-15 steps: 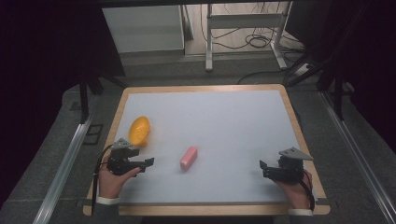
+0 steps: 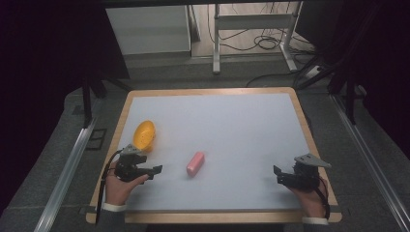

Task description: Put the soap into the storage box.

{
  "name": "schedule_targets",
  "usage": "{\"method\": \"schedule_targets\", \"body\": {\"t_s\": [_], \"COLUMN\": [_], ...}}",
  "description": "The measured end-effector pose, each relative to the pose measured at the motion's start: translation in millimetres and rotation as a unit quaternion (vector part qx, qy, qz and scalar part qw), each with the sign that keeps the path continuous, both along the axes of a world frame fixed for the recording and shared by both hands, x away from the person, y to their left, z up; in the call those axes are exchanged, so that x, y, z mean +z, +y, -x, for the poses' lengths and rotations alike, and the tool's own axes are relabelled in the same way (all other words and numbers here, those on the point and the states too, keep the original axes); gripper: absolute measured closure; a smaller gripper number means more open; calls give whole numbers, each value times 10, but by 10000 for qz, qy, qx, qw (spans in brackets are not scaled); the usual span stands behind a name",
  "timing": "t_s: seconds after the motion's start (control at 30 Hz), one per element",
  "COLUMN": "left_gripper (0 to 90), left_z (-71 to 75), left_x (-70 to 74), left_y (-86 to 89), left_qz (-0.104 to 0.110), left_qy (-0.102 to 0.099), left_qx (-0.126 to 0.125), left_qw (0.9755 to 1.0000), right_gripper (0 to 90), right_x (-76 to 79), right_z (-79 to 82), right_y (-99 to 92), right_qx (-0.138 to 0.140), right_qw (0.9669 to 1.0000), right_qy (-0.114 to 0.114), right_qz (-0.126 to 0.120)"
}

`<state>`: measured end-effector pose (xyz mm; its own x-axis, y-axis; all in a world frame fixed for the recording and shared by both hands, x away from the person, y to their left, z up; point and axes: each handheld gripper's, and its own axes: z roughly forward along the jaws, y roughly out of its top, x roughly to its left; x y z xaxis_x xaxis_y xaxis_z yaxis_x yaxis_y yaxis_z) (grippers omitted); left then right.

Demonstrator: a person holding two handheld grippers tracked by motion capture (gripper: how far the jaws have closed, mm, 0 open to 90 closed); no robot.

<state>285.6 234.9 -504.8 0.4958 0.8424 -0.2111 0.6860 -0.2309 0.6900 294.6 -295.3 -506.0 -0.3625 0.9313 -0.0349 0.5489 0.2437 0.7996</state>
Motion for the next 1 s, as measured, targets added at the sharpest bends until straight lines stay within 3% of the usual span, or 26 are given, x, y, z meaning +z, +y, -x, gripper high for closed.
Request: {"method": "schedule_targets", "body": {"t_s": [0.27, 0.63, 0.8, 1.0], "left_gripper": [204, 207, 232, 246], "left_z": [10, 31, 54, 94], "left_x": [14, 52, 77, 130], "left_y": [-1, -7, -13, -34], "left_qz": [5, -101, -73, -111], "left_qy": [-4, -40, -138, -164], "left_qx": [-9, -24, 187, 212], "left_qw": [10000, 9999, 9997, 9996], "right_gripper": [98, 98, 99, 99], "right_x": [-24, -26, -15, -36], "right_z": [-2, -8, -19, -57], "right_y": [9, 28, 11, -13], "right_qx": [-9, 11, 45, 88], "right_qw": [9999, 10000, 10000, 9999], "right_qy": [-11, 31, -4, 62], "right_qz": [138, 87, 38, 21]}}
